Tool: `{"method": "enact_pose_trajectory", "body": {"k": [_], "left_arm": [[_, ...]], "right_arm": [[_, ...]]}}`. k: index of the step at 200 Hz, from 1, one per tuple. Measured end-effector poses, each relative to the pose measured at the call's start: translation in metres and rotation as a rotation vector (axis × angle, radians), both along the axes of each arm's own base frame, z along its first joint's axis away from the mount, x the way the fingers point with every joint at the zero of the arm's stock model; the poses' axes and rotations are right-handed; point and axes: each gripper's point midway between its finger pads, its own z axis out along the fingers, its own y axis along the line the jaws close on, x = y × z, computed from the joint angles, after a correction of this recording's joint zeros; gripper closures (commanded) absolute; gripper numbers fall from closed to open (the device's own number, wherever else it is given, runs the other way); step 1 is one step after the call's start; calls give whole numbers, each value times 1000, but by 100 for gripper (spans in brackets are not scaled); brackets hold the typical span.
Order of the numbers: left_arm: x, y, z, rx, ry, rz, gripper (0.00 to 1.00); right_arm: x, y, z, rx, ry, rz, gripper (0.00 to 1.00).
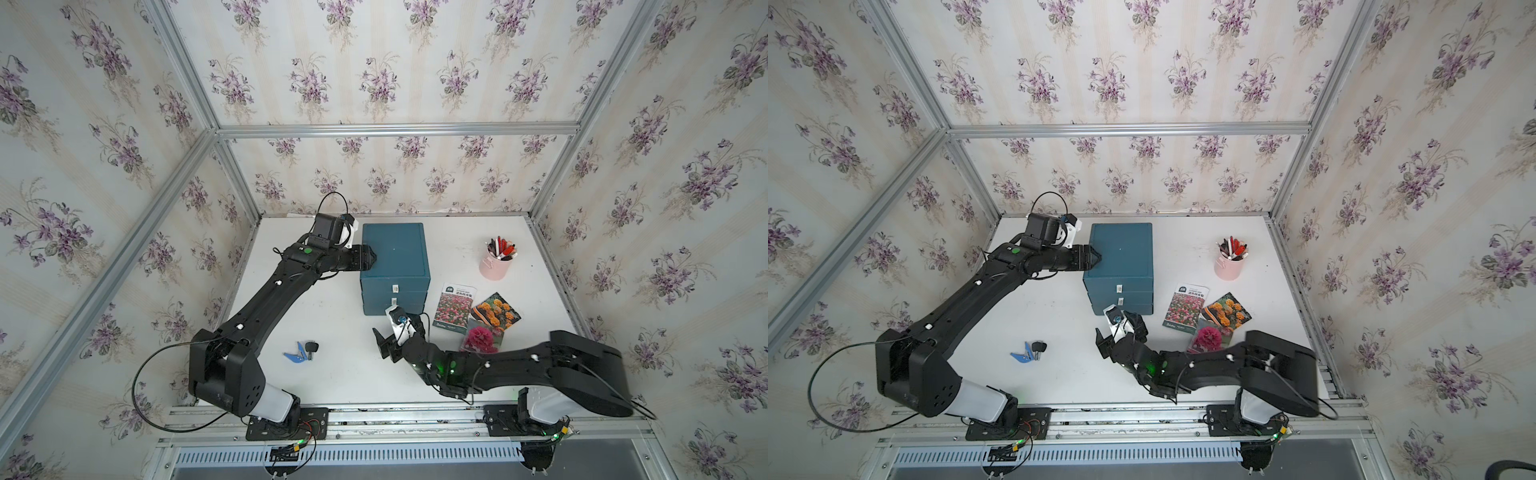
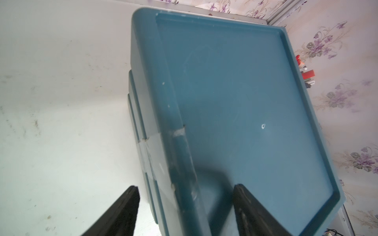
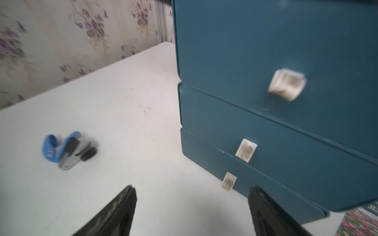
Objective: Take the seed bags out of the drawer
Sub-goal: Close the drawer in the storage box, then reset both arms
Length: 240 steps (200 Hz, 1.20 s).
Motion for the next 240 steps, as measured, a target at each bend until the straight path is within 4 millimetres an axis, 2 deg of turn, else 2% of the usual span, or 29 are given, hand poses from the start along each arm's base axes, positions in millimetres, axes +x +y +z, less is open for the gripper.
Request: {"method": "enact_pose_trajectory", "body": {"k": [19, 34, 48, 65, 78, 92, 109, 125, 136, 139, 147, 152, 168, 182, 194, 216, 240], "left_arm": [[-9, 11, 7, 47, 30, 28, 18], [-14, 16, 24, 57, 20, 40, 16], [-14, 19, 51, 46, -36, 55, 15], [-18, 26, 94, 29, -144, 85, 10], [-25, 37, 125, 25, -237, 122, 5], [-34, 52, 149, 34, -329, 181, 0], [-44, 75, 167, 62, -437, 263, 0], [-51, 99, 172, 114, -519, 359, 0], [-52, 117, 168, 168, -558, 438, 0], [-53, 124, 166, 190, -570, 463, 0], [-53, 136, 158, 248, -585, 510, 0], [-53, 143, 155, 281, -595, 533, 0], [-49, 167, 130, 413, -587, 610, 0], [-45, 189, 101, 512, -540, 668, 0], [-43, 208, 70, 585, -476, 718, 0], [-42, 232, 10, 679, -372, 759, 0], [-53, 261, -56, 751, -257, 809, 0]], "right_arm": [[-4, -24, 46, 78, 12, -36, 6], [-2, -43, 88, 136, 6, -82, 4], [12, -66, 123, 172, -3, -162, 1], [39, -108, 155, 194, -23, -340, 0], [55, -137, 165, 188, -35, -459, 1], [70, -166, 169, 164, -59, -572, 0], [81, -190, 161, 94, -82, -668, 0], [94, -219, 149, 49, -85, -777, 0], [107, -260, 140, 67, -76, -904, 0], [108, -266, 138, 70, -73, -920, 0], [114, -303, 127, 95, -65, -1025, 0], [117, -319, 120, 107, -60, -1066, 0], [119, -373, 78, 81, -7, -1235, 0], [119, -399, 44, 46, 60, -1320, 0], [110, -419, 15, 7, 86, -1406, 0], [93, -440, -27, -86, 107, -1498, 0], [86, -456, -54, -137, 131, -1579, 0]]}}
